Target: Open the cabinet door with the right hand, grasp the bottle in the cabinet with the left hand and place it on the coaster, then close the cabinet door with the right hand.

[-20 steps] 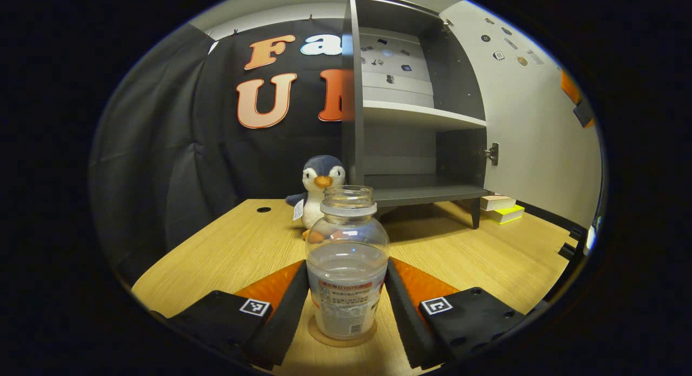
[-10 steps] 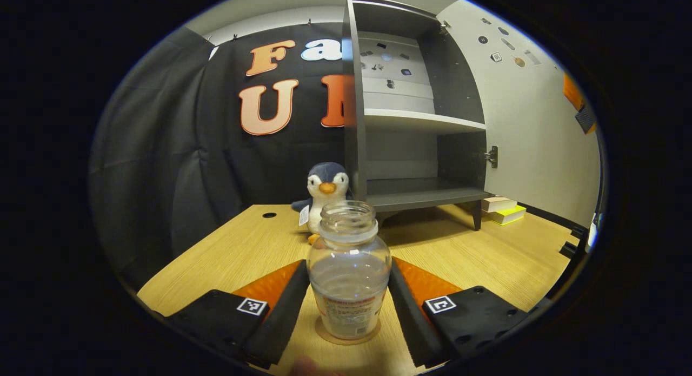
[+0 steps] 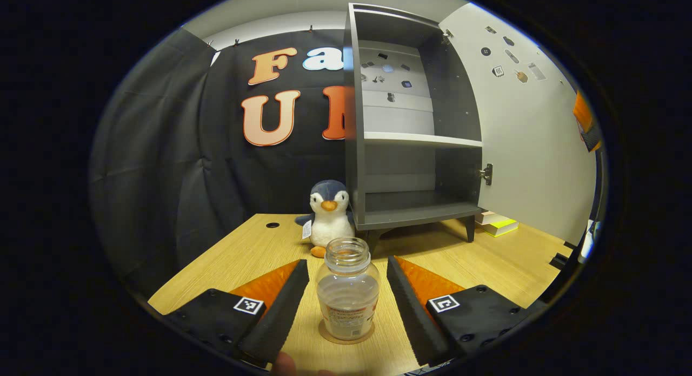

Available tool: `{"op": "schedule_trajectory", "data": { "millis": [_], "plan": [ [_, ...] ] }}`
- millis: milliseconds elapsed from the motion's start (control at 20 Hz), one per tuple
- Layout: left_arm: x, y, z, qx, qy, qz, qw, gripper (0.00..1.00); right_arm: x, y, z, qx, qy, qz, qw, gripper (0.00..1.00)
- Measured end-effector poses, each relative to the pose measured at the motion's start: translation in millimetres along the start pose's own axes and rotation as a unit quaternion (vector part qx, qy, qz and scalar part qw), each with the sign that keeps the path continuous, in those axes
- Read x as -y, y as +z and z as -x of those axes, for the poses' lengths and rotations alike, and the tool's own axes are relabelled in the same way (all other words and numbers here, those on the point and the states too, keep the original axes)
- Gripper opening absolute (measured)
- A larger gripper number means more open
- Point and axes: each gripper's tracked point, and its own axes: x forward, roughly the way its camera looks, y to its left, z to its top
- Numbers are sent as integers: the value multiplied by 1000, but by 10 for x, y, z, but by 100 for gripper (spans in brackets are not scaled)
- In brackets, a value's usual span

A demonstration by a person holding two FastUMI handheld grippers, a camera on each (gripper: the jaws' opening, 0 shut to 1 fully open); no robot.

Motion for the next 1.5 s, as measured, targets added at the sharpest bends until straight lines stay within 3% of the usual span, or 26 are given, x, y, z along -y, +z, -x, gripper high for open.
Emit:
{"op": "schedule_trajectory", "data": {
  "millis": [300,600,1000,1050,1100,1150,1200,1250,1500],
  "plan": [
    [78,534,304,25,-14,-34,999,95,135,316,438,53,-11,-6,998,62],
    [167,1003,548,26,-29,-4,999,95,355,808,924,125,-35,6,992,63],
    [218,1749,717,49,-49,19,997,95,1161,1453,1460,205,-100,28,973,64],
    [227,1814,726,53,-48,19,997,95,1253,1527,1510,213,-105,28,971,72],
    [221,1858,733,56,-46,18,997,95,1348,1604,1543,219,-109,28,969,64],
    [222,1873,738,55,-42,18,997,95,1427,1661,1560,221,-110,28,969,65],
    [243,1895,740,53,-42,20,997,95,1525,1710,1567,223,-114,29,968,73],
    [270,1927,741,54,-42,21,997,95,1608,1769,1562,226,-116,29,967,66],
    [298,2074,706,61,-29,15,998,95,1934,1882,1355,218,-109,33,969,67]
  ]
}}
